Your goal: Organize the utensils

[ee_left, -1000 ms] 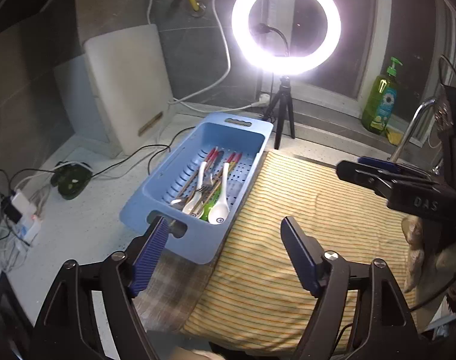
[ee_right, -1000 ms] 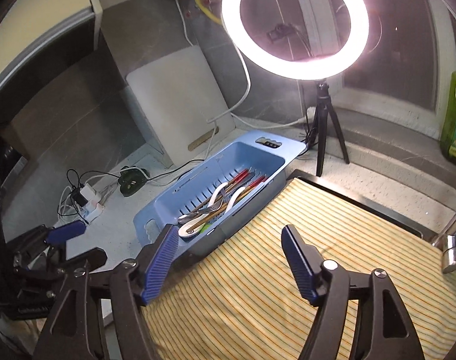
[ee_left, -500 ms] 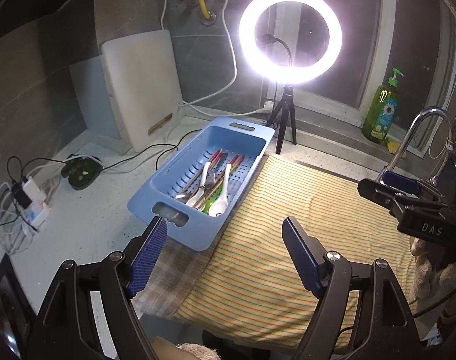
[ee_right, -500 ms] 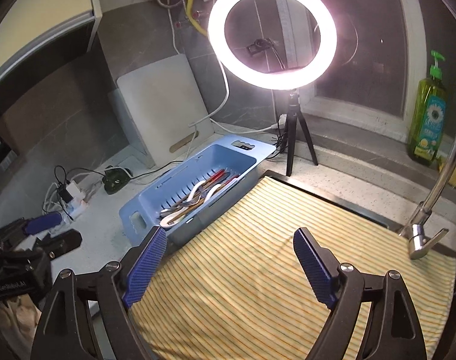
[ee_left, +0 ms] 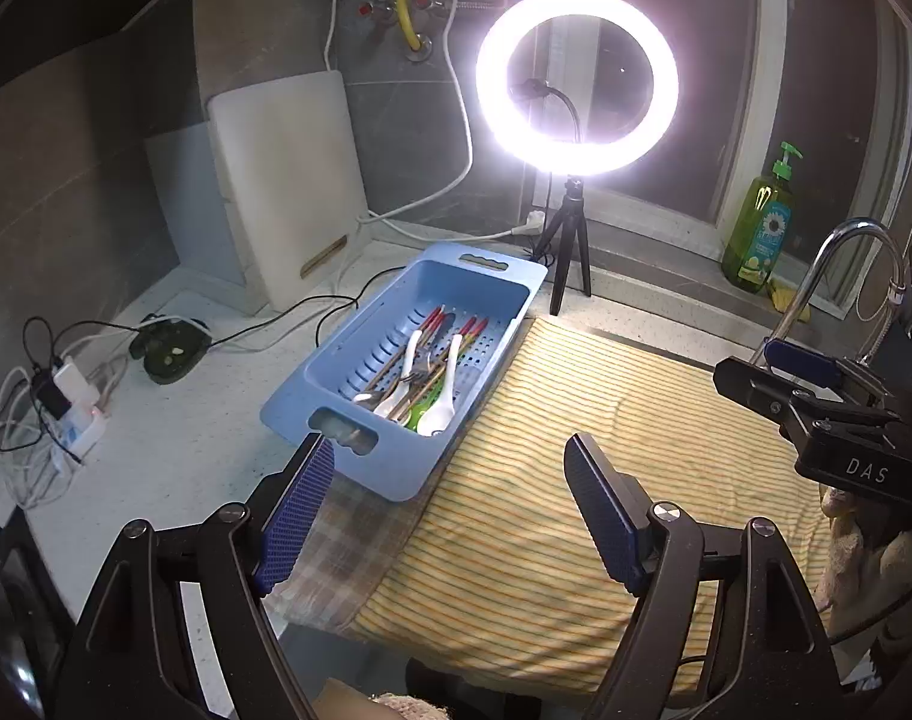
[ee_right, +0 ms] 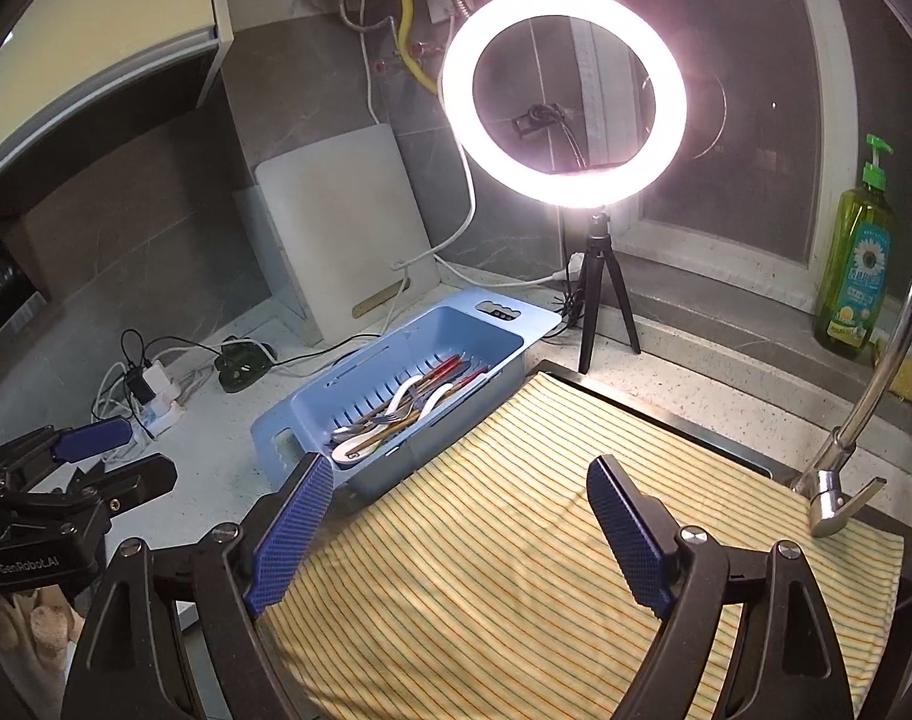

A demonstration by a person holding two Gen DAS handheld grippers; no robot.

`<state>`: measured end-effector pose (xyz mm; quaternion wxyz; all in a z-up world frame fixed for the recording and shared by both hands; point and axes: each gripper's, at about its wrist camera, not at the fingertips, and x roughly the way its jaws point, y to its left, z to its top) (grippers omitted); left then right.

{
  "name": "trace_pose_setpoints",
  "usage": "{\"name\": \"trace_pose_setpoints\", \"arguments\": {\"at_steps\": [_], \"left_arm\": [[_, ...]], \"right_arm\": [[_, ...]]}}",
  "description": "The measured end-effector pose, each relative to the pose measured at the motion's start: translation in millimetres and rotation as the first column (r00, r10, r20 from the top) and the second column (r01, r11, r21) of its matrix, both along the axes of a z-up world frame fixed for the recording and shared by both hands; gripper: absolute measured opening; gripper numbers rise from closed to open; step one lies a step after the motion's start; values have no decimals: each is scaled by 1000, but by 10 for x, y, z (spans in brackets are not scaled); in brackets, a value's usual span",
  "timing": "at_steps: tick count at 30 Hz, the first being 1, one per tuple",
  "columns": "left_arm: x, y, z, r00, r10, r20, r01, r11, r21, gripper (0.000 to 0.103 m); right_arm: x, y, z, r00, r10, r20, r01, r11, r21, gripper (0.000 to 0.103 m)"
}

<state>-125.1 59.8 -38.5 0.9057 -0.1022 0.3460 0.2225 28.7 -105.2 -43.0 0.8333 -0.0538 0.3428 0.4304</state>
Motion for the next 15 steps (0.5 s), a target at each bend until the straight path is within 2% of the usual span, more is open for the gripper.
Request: {"name": "trace_pose_setpoints", "arguments": {"at_steps": [15], "left_arm": [[11, -45, 2, 1000, -6, -7, 6, 1000, 3, 79]], "right_arm": [[13, -15, -1, 1000, -1, -9, 1, 1000, 3, 84]]}}
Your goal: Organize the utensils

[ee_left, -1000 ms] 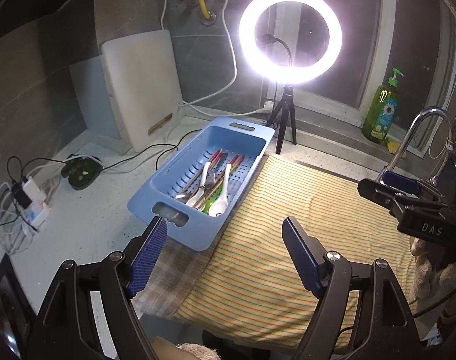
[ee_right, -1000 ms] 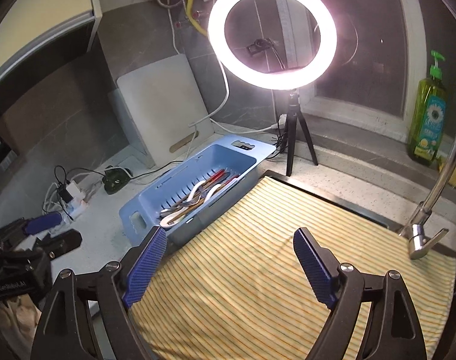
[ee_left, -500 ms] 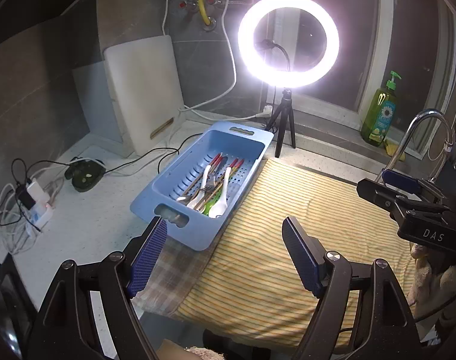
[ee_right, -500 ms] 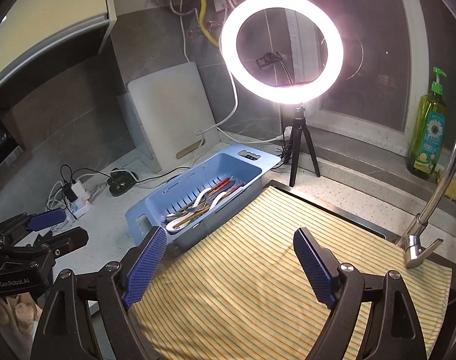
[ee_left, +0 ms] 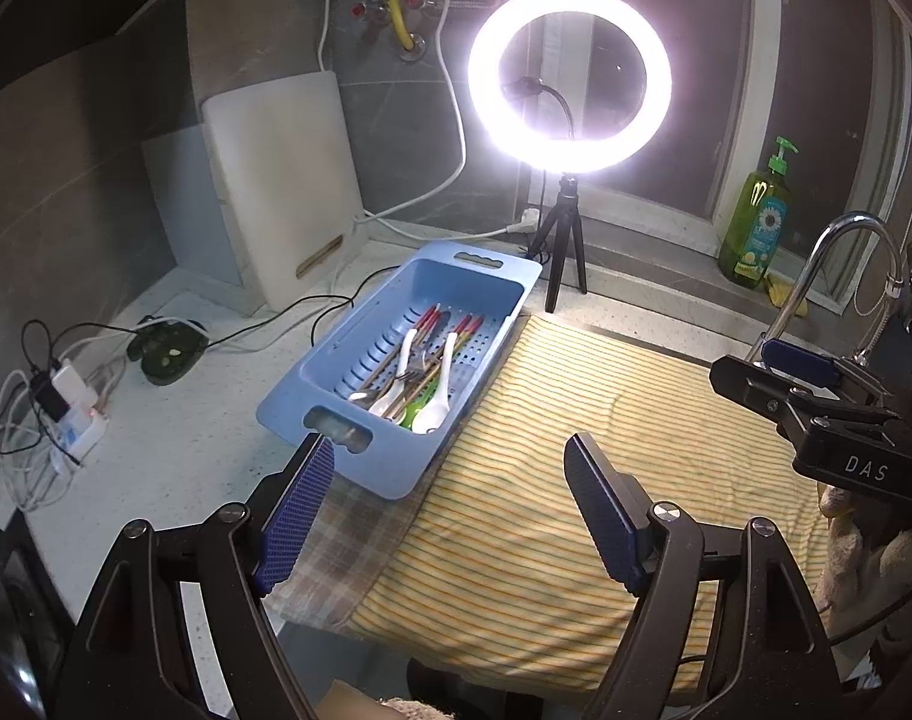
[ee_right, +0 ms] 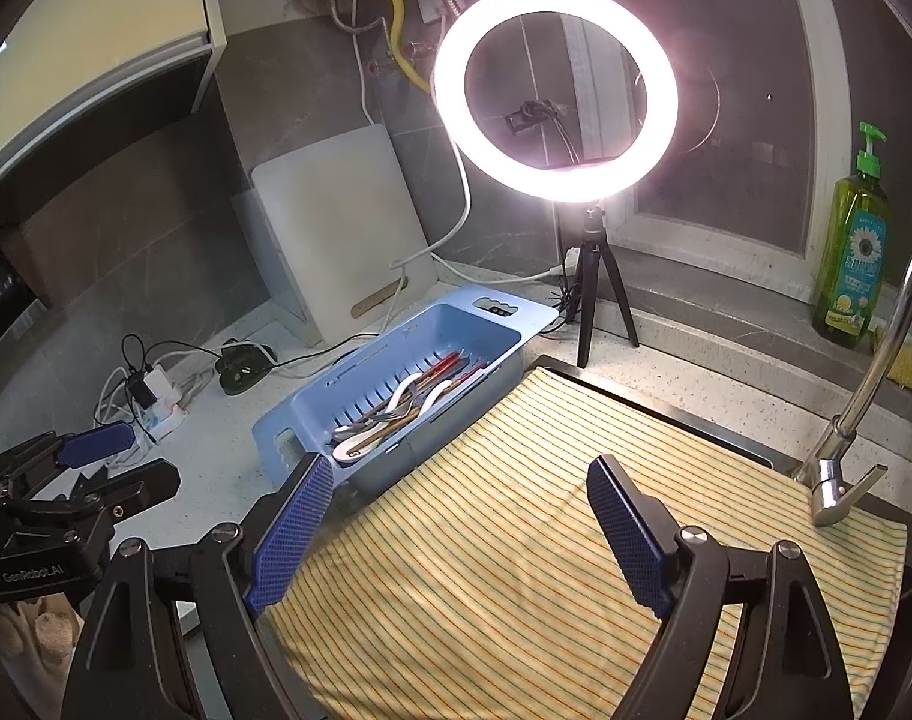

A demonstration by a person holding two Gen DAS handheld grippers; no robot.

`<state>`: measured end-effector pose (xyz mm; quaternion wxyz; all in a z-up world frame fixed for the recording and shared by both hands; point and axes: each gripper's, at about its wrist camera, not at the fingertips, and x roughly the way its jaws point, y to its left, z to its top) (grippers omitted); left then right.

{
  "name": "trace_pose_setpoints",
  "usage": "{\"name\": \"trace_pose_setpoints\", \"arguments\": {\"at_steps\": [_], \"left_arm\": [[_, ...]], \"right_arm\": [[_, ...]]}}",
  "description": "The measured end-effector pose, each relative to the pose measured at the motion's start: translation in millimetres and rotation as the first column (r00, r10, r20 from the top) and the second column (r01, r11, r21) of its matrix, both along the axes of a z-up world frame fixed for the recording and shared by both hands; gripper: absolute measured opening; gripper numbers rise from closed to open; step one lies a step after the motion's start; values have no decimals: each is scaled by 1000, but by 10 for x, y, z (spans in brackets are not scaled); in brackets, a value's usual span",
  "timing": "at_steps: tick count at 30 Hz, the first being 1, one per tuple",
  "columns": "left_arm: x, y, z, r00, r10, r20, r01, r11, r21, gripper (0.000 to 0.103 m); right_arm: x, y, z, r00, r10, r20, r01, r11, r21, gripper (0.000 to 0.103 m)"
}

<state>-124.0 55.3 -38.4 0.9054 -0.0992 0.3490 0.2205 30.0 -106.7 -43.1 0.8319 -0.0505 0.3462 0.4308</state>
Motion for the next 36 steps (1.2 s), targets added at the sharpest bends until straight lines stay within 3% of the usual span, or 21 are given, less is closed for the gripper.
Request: {"name": "trace_pose_setpoints", "arguments": {"at_steps": [36], "left_arm": [[112, 21, 23, 1000, 6, 1, -6, 1000, 8, 79]], "right_arm": [[116, 27, -23, 1000, -8, -27, 8, 1000, 11, 84]]}}
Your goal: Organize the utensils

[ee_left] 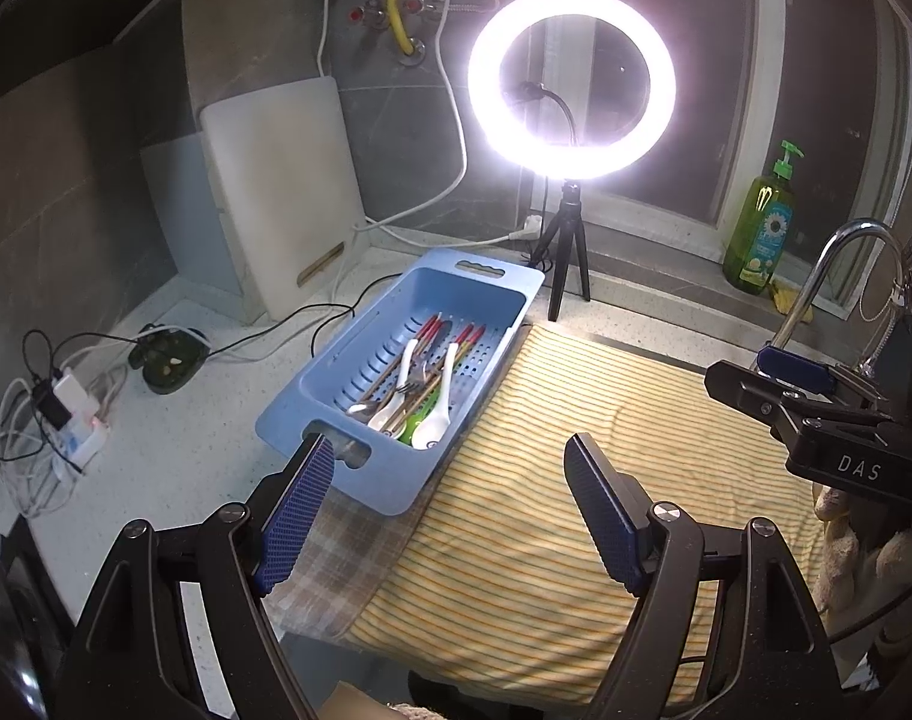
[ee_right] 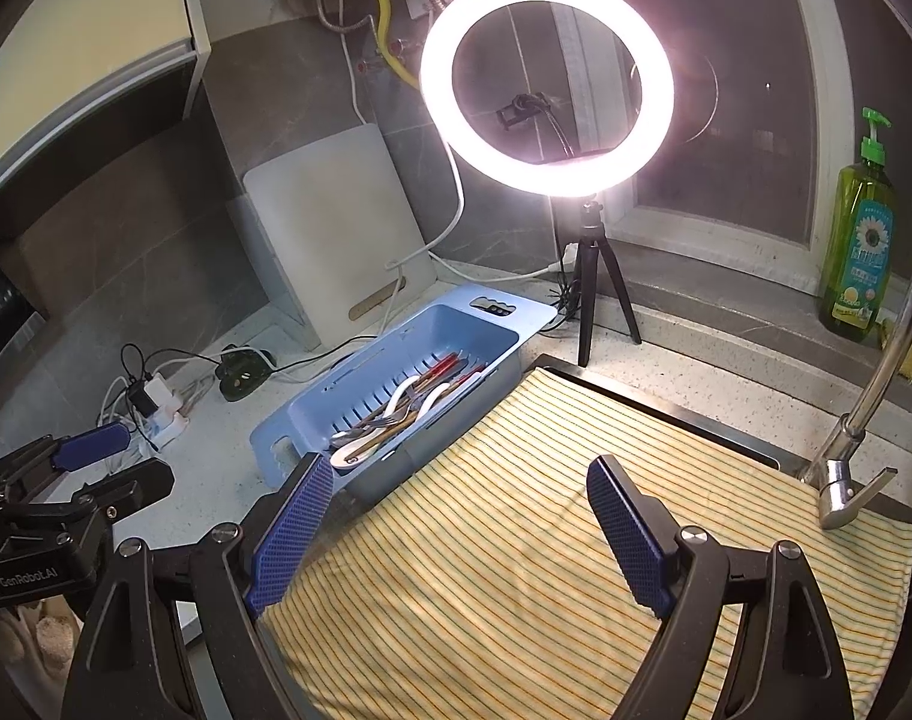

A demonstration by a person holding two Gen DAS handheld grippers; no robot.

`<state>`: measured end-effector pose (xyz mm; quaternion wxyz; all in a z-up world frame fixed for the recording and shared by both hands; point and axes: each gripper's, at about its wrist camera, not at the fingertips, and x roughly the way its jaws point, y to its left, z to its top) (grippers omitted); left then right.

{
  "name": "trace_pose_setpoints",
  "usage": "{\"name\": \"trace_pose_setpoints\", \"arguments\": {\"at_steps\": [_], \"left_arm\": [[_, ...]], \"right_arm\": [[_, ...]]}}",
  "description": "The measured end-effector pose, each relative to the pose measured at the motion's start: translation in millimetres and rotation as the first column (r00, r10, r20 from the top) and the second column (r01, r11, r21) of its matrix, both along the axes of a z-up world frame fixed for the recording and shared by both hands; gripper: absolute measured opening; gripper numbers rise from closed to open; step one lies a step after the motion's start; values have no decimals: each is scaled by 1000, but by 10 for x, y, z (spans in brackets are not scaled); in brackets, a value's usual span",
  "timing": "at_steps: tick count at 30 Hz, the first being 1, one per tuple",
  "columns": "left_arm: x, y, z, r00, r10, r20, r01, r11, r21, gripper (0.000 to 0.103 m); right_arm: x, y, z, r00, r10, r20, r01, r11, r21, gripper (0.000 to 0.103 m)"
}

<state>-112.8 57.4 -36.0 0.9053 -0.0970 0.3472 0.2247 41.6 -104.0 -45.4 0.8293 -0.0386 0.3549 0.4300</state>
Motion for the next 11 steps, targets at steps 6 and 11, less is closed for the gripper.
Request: {"name": "trace_pose_setpoints", "arguments": {"at_steps": [6, 11], "left_arm": [[3, -9, -35, 1000, 15, -1, -15, 1000, 2, 79], [13, -40, -64, 1000, 5, -3, -5, 1000, -5, 79]], "right_arm": [[6, 9, -42, 1000, -3, -7, 3, 1000, -14, 84], [6, -8, -78, 1000, -16, -19, 16, 1000, -19, 84]]}}
